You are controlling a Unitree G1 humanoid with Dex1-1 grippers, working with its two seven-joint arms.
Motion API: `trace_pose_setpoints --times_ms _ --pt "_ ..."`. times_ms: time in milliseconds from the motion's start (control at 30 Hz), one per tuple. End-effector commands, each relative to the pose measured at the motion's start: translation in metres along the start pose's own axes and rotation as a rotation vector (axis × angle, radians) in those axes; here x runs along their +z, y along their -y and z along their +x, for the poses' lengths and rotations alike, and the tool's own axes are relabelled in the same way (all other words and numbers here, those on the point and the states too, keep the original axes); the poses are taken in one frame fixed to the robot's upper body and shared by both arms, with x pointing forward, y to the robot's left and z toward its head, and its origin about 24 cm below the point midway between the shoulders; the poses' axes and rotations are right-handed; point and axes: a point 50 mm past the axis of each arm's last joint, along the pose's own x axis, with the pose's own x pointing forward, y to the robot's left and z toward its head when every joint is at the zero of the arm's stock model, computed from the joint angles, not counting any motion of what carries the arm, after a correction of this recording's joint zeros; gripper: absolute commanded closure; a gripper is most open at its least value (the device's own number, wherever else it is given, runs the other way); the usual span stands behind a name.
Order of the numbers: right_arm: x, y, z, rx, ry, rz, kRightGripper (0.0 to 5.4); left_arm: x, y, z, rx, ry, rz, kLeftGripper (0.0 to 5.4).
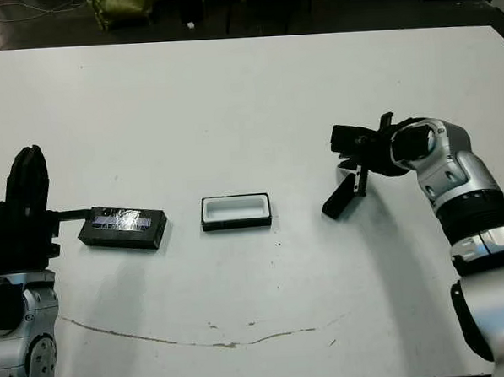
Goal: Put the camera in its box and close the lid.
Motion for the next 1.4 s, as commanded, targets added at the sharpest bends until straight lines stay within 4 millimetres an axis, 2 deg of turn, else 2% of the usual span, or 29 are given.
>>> trace_pose_setpoints --times_ms 33,400,1400 --pt "-0.010 -0.010 -0.002 0.042 0.007 0.017 5.40 -0.006 -0.003 -0.005 0.011 -0.036 0.006 5.37" --pt "-0.013 -0.016 -0.006 0.058 0.015 -0.037 5.40 -0.005 -0.002 -0.005 0.008 -0.044 -0.013 5.37" --pt "-0.026 -0.026 -0.023 0.123 0.028 0.001 5.40 -0.004 -0.002 -0.007 0.023 -0.057 -0.013 5.37"
